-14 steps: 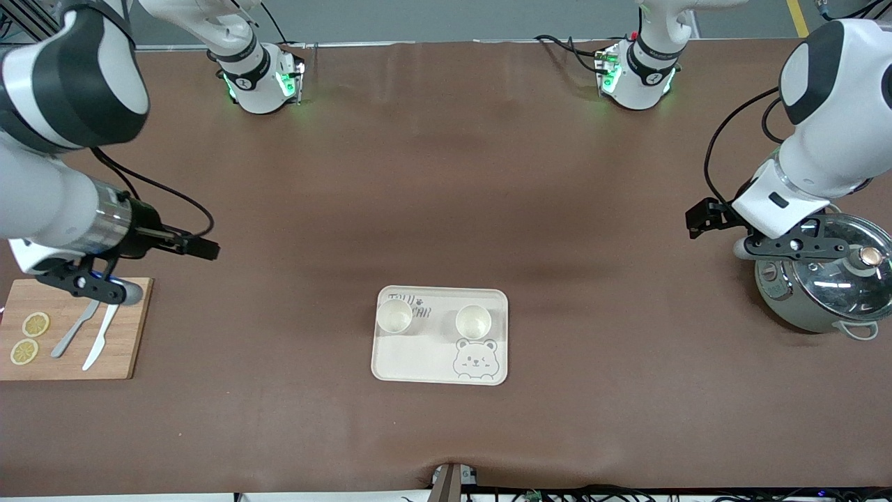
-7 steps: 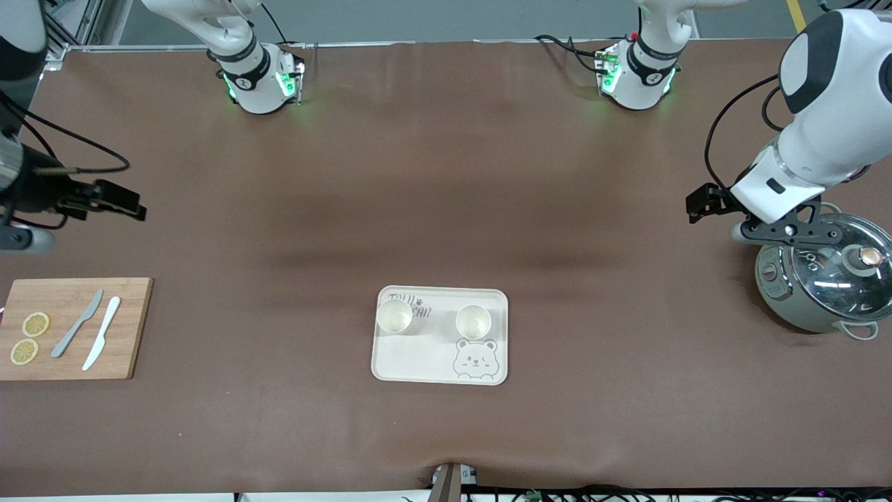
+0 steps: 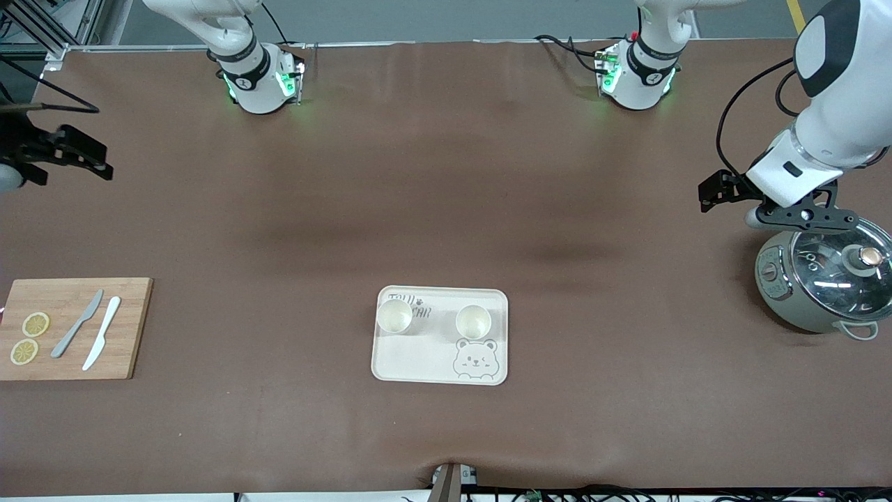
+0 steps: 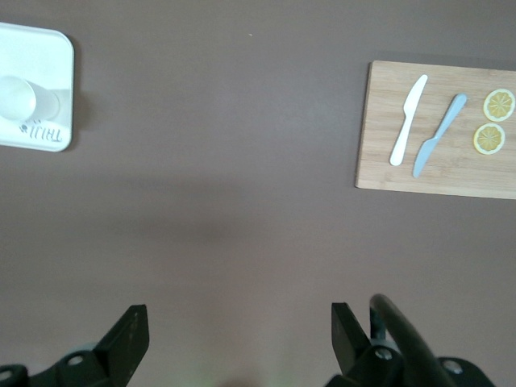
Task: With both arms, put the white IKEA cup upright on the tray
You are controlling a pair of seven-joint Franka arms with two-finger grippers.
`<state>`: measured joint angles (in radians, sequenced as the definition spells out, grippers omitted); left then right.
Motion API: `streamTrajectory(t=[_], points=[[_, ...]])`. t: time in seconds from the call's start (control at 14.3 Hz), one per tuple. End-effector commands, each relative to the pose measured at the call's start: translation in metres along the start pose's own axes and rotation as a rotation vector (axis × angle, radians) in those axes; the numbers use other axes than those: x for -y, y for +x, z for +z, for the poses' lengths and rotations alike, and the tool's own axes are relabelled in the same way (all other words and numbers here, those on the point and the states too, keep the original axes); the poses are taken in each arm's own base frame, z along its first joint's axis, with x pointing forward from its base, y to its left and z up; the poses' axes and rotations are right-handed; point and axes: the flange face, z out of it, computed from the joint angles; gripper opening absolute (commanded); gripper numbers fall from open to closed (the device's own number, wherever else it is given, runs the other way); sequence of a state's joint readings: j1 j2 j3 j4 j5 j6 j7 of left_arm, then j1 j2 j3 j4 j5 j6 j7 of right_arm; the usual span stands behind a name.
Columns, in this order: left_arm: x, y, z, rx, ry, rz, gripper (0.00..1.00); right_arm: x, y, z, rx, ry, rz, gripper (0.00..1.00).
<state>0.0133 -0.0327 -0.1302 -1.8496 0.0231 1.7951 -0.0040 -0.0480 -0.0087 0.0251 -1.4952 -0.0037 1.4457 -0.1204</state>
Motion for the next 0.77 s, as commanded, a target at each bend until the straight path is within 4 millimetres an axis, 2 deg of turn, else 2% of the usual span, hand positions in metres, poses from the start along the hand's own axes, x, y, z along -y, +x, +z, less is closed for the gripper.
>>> streamTrajectory(t=[0.0, 0.21, 0.7], points=[[0.004, -0.008, -0.001, -0.011, -0.023, 0.018, 1.00, -0.006, -0.011, -0.001, -0.015, 0.000, -0.022, 1.00], [0.016, -0.010, 0.001, -0.009, -0.022, 0.025, 1.00, -0.005, -0.013, -0.006, -0.018, 0.023, -0.022, 1.00], [0.008, -0.002, -0.003, -0.032, -0.063, 0.012, 1.00, -0.007, -0.009, -0.005, -0.026, 0.022, -0.019, 1.00]])
